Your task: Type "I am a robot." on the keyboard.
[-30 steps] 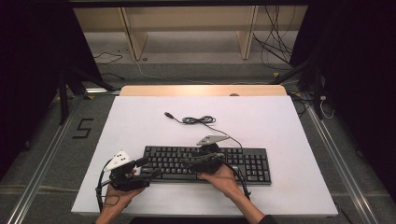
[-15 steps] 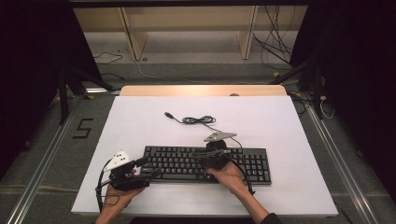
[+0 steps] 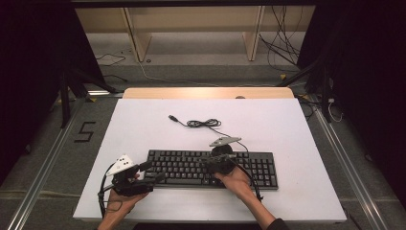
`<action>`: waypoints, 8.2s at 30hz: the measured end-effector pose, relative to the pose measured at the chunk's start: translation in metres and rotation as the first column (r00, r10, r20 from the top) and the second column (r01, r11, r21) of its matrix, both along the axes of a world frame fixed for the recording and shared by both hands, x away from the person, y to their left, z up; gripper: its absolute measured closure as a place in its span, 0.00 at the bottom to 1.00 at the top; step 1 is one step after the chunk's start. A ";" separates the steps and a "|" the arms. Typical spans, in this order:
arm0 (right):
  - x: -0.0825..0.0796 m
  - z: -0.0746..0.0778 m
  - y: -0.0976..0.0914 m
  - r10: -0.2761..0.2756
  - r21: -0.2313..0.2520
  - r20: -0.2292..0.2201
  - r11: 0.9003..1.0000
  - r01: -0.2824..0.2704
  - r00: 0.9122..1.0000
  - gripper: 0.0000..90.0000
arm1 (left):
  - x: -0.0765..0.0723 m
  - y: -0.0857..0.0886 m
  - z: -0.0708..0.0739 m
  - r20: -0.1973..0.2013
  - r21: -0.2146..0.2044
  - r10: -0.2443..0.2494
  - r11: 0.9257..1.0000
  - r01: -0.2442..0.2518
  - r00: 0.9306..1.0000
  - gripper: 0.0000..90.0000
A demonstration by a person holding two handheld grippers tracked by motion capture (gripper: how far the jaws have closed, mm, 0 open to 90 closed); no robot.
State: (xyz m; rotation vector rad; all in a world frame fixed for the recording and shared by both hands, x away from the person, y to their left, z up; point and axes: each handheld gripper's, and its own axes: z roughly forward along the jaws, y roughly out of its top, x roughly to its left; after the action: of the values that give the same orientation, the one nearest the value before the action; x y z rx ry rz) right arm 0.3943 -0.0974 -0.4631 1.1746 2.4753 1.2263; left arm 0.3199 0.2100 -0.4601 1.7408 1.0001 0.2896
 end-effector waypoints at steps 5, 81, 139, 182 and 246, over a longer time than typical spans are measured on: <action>0.001 -0.002 0.000 0.002 -0.009 -0.004 1.000 -0.002 1.000 1.00 | 0.000 0.000 0.000 0.000 0.001 -0.001 1.000 0.001 1.000 0.28; -0.015 0.000 0.008 0.060 0.073 0.000 0.996 -0.060 0.998 0.56 | 0.003 -0.001 -0.002 -0.009 0.016 0.004 1.000 -0.004 1.000 0.29; -0.055 0.011 -0.035 0.058 0.110 0.082 0.992 -0.067 0.995 0.39 | 0.070 -0.071 -0.014 -0.169 0.228 -0.063 0.968 0.101 0.984 0.99; -0.053 0.006 -0.033 0.057 0.098 0.082 0.993 -0.065 0.995 0.41 | 0.044 -0.043 0.010 -0.078 0.023 -0.099 0.995 0.101 0.992 0.46; -0.037 -0.015 -0.016 0.057 -0.021 0.008 0.998 -0.057 0.998 1.00 | -0.003 -0.013 0.001 0.020 -0.014 -0.082 0.997 0.082 0.996 0.30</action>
State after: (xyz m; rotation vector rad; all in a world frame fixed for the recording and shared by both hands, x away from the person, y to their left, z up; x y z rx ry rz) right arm 0.3568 -0.1132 -0.4780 1.0983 2.5253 1.2143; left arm 0.3173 0.1972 -0.4590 1.7574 0.9117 0.2458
